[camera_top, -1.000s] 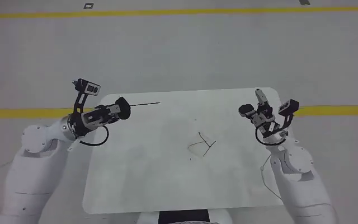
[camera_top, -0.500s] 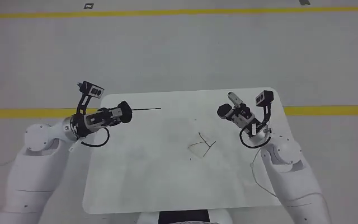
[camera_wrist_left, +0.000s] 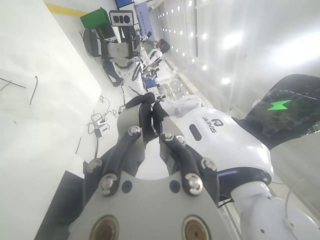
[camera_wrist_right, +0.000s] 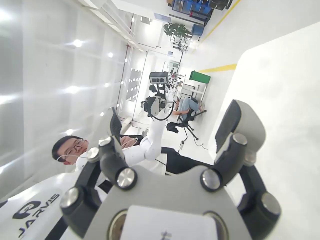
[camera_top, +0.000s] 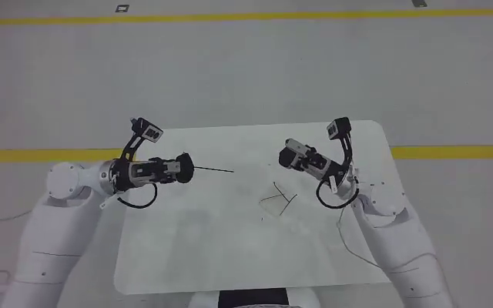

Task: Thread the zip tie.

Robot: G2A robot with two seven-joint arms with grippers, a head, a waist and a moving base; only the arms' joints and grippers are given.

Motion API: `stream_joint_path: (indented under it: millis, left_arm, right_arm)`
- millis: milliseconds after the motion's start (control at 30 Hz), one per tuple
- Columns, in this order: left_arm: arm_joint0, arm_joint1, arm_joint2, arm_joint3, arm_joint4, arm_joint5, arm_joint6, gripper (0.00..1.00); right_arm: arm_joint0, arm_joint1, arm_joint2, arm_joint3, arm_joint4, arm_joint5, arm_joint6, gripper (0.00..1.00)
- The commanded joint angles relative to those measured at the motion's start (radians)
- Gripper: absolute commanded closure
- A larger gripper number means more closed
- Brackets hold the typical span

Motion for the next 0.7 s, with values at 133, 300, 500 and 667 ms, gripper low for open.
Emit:
stream_joint_path:
  millis: [133, 300, 500, 667]
  left_arm:
    - [-0.013, 0.0, 0.022, -0.005, -0.014, 0.041, -0.038, 1.0]
    - [-0.046, 0.013, 0.054, 0.007, -0.045, 0.096, -0.044, 1.0]
    - [-0.084, 0.049, 0.119, -0.003, -0.055, 0.133, -0.044, 1.0]
    - [-0.093, 0.062, 0.136, -0.005, -0.014, 0.117, -0.044, 1.0]
  right_arm:
    - [0.045, 0.004, -0.027, 0.006, -0.005, 0.024, 0.12, 0.0]
    - [0.177, 0.004, -0.084, 0.06, 0.009, 0.043, 0.312, 0.0]
    - [0.272, -0.003, -0.151, 0.131, 0.076, 0.083, 0.411, 0.0]
    - [0.272, -0.003, -0.151, 0.131, 0.076, 0.083, 0.411, 0.0]
